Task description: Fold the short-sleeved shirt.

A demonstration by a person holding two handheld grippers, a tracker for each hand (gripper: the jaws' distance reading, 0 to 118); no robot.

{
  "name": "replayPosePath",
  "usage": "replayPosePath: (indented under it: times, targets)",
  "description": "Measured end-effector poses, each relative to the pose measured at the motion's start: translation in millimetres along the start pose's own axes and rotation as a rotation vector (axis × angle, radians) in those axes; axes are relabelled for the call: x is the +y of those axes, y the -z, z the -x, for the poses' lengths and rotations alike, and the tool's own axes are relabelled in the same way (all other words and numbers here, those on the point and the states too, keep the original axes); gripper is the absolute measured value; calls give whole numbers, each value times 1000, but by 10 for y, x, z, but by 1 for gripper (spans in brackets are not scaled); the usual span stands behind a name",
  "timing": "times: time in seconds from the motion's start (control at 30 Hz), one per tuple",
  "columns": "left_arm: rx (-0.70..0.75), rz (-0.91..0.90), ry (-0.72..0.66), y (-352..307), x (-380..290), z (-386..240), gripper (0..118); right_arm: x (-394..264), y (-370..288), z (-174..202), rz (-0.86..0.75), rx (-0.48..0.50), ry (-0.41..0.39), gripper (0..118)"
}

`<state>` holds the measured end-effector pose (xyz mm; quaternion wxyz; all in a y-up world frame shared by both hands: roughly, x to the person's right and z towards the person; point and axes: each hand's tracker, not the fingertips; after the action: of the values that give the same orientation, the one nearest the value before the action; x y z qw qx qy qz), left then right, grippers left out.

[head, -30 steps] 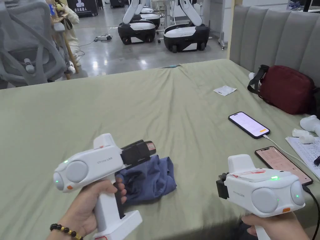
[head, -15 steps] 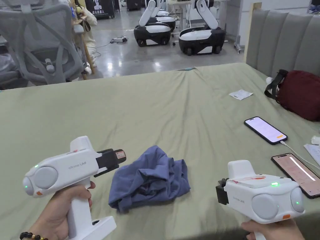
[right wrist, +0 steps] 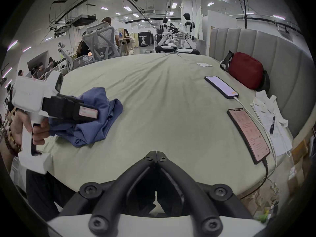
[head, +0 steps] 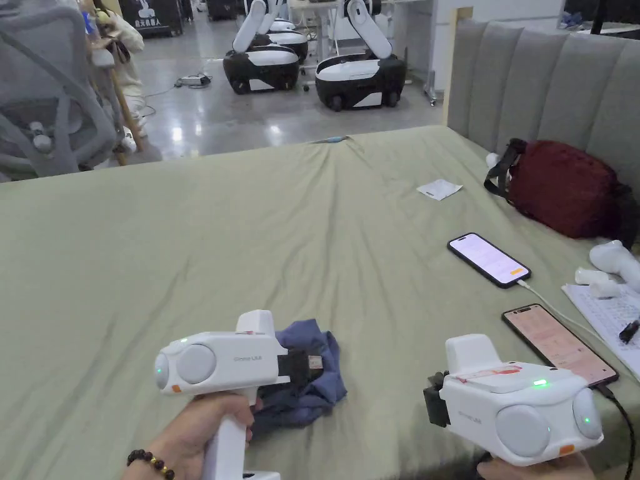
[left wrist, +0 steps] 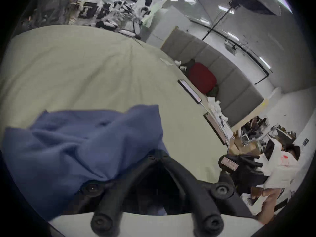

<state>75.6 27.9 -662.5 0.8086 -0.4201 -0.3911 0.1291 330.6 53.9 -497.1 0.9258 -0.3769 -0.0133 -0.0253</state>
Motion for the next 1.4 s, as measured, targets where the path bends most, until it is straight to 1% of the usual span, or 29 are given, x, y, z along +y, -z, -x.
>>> replayPosePath:
  times: [0.13, 0.2, 0.27, 0.37, 0.4, 0.47, 0.53, 0.6, 0.67, 0.77, 0.8, 0.83, 0.87, 0.9, 0.93, 0.97, 1.0, 1.03, 1.07, 1.17, 1.2, 1.23, 1.27, 1.3, 1.33, 1.37, 1.4]
  targets:
    - [17, 17, 0, 107, -3, -82, 0, -7, -24, -24, 3, -7, 8, 0]
    - [28, 8, 12, -3, 15, -113, 0, -4, -31, -27, 2, -6, 6, 0]
    - [-5, -78, 13, -261, 40, -153, 0, 24, -8, -5, 0, 1, 4, 0]
    - [-71, -224, -57, -745, 72, -83, 0, 132, 75, 123, -5, 24, -6, 0]
    - [-65, -275, -83, -941, 71, -52, 0, 200, 104, 208, -13, 50, -9, 0]
    - [-12, -327, -109, -1252, 28, 92, 0, 356, 163, 407, -38, 149, -10, 0]
    - [72, -335, -139, -1514, -33, 266, 0, 535, 274, 617, -47, 276, 9, 0]
    - [165, -325, -156, -1713, -124, 424, 0, 688, 415, 801, -39, 366, 30, 0]
    - [210, -342, -180, -1866, -238, 520, 0, 801, 571, 967, -21, 398, 32, 0]
    - [183, -372, -261, -2021, -378, 649, 0, 858, 856, 1075, 33, 423, 59, 0]
    - [175, -377, -272, -2035, -404, 654, 7, 828, 947, 1062, 74, 409, 66, 0]
    - [169, -373, -274, -2039, -432, 666, 24, 776, 1052, 1037, 113, 380, 69, 0]
    - [166, -369, -273, -2014, -451, 662, 53, 705, 1137, 996, 132, 363, 66, 0]
    - [165, -364, -272, -1974, -457, 655, 102, 651, 1157, 941, 93, 393, 82, 0]
    - [171, -352, -273, -1889, -437, 657, 118, 610, 1148, 866, 67, 447, 141, 0]
    - [180, -344, -274, -1814, -440, 646, 113, 590, 1145, 824, 63, 466, 168, 0]
    - [163, -380, -264, -1764, -475, 649, 111, 578, 1139, 788, 76, 476, 197, 0]
    - [150, -375, -272, -1675, -440, 718, 114, 571, 1135, 766, 79, 470, 196, 0]
    - [137, -358, -309, -1551, -382, 809, 116, 566, 1117, 760, 74, 468, 183, 0]
    - [73, -279, -358, -1201, -304, 930, 116, 557, 1099, 773, 62, 466, 165, 0]
    - [66, -253, -360, -1140, -295, 795, 113, 553, 1098, 779, 59, 464, 162, 0]
    - [62, -224, -363, -1023, -271, 794, 105, 550, 1098, 783, 57, 463, 162, 0]
    - [58, -200, -358, -919, -253, 795, 92, 548, 1096, 781, 56, 463, 162, 0]
    - [70, -182, -350, -801, -237, 788, 75, 545, 1095, 778, 55, 463, 163, 0]
    - [77, -186, -341, -716, -234, 745, 70, 543, 1096, 775, 56, 458, 160, 0]
    - [116, -198, -333, -682, -231, 753, 70, 535, 1103, 767, 55, 454, 154, 0]
    - [96, -202, -344, -687, -216, 768, 65, 523, 1103, 750, 50, 456, 153, 0]
